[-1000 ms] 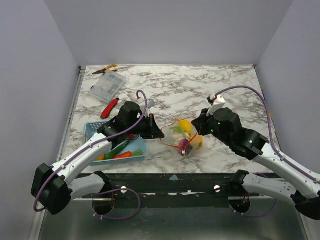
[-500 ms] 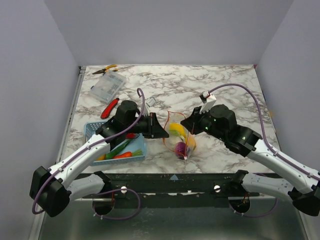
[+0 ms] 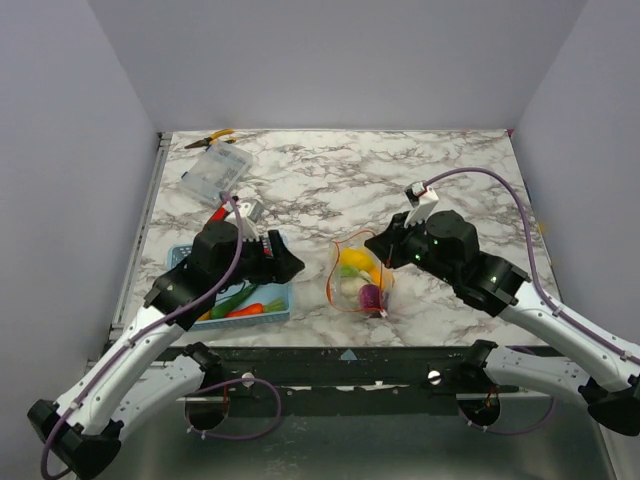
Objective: Place the food in the zip-top bag and seal the zipper
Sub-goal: Adjust the zipper food storage bag at the center of the board, then pick up the fake vegetable from the bin.
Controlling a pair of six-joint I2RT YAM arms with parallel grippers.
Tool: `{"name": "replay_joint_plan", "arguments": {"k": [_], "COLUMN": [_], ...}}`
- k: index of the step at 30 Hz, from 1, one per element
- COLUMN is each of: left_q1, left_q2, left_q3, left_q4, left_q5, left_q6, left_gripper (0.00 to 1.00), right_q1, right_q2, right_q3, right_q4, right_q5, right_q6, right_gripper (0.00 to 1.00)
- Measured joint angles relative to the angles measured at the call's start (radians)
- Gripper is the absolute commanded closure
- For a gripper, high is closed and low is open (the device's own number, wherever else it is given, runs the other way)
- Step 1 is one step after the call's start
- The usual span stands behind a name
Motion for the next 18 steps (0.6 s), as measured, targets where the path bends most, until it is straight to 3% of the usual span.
{"name": "replay_joint_plan", "arguments": {"k": [3, 8, 12, 18], "left_q1": [0.013, 0.06, 0.109, 0.27], "left_q2": [-0.079, -0.091, -0.018, 0.166], "left_q3": [0.0, -0.003, -0.008, -0.008], "left_q4": [-0.097, -0.294, -0.399, -0.505], "left_q5": [-0.191, -0.439, -0.501, -0.493], "left_q6": [-0.043, -0.23, -0.367, -0.541], "left_gripper": [0.11, 0.07, 0.06, 0.1], "right_q1": [0.0, 0.0, 0.0, 0.0], "right_q2": [0.002, 0.014, 0.016, 0.015], "right_q3": [0.0, 0.0, 0.0, 0.0], "right_q4": [0.0, 0.002, 0.002, 0.001], "right_q5": [0.002, 0.002, 0.002, 0.003], "right_q6": [-0.003, -0.009, -0.01, -0.01], "right_gripper": [0.99, 0.99, 0.99, 0.99]}}
